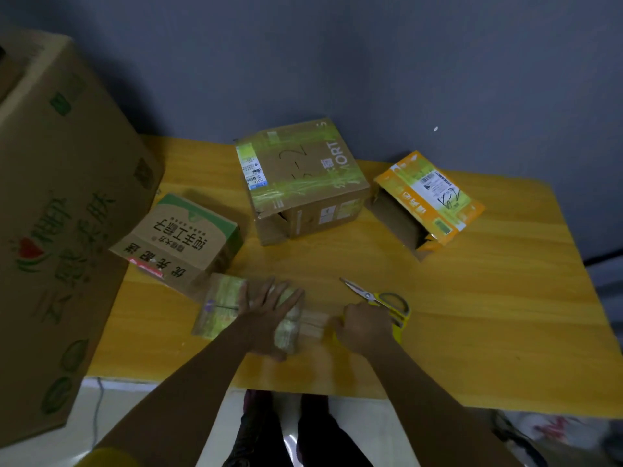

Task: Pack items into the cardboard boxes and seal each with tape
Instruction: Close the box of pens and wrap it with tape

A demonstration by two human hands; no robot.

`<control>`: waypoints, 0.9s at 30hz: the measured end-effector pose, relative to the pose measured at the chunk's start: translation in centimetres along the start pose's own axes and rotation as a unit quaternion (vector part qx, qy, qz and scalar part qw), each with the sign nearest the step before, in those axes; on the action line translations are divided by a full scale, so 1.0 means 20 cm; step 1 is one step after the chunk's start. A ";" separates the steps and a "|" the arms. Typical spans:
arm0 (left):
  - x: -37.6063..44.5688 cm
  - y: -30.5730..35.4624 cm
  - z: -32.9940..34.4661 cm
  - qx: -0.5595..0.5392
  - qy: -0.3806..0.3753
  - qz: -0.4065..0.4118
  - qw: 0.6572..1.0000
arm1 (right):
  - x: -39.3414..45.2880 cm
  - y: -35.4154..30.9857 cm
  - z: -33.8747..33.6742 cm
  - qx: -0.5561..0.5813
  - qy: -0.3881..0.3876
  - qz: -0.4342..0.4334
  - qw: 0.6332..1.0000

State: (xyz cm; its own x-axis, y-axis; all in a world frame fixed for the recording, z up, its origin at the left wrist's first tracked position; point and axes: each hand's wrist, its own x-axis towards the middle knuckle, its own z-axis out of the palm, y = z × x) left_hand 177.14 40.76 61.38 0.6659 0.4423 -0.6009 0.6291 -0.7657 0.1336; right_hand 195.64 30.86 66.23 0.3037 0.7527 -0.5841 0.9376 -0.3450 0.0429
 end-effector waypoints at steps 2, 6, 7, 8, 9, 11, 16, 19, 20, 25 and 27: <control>0.01 -0.01 0.00 0.007 0.000 0.004 1.000 | 0.01 -0.02 0.02 -0.021 0.005 0.002 1.000; 0.01 -0.02 -0.02 -0.007 -0.021 0.014 1.000 | 0.01 -0.05 0.05 -0.024 0.047 0.024 0.998; 0.02 -0.02 -0.03 -0.024 -0.027 0.019 0.999 | 0.01 -0.05 0.05 -0.016 0.060 0.026 0.998; 0.02 -0.03 -0.04 -0.051 -0.033 0.024 0.998 | 0.01 -0.05 0.06 -0.005 0.077 0.022 0.997; 0.02 -0.03 -0.06 -0.087 -0.036 0.027 0.995 | 0.00 -0.05 0.06 0.007 0.091 0.014 0.996; 0.02 -0.02 -0.08 -0.164 -0.034 0.023 0.986 | 0.00 -0.02 0.07 0.039 0.102 -0.007 0.994; 0.02 0.08 -0.15 -0.217 -0.002 -0.013 0.976 | 0.00 0.06 0.08 0.153 0.095 -0.025 0.983; 0.03 0.17 -0.17 -0.222 0.007 -0.010 0.975 | 0.00 0.12 0.07 0.231 0.085 -0.031 0.969; 0.05 0.19 -0.18 -0.228 0.008 -0.013 0.973 | 0.01 0.15 0.07 0.250 0.089 -0.032 0.964; 0.11 0.33 -0.20 -0.265 0.007 -0.076 0.961 | 0.14 0.42 0.13 0.284 0.087 0.005 0.955; 0.11 0.36 -0.17 -0.265 0.019 -0.097 0.959 | 0.19 0.50 0.18 0.230 0.056 0.006 0.972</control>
State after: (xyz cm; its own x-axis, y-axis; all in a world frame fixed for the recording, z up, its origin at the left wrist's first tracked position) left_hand 184.54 37.80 63.59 0.5228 0.5770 -0.6275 0.8519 -0.3267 0.4093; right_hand 205.56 28.23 61.52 0.3551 0.7940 -0.4935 0.7670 -0.5492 -0.3318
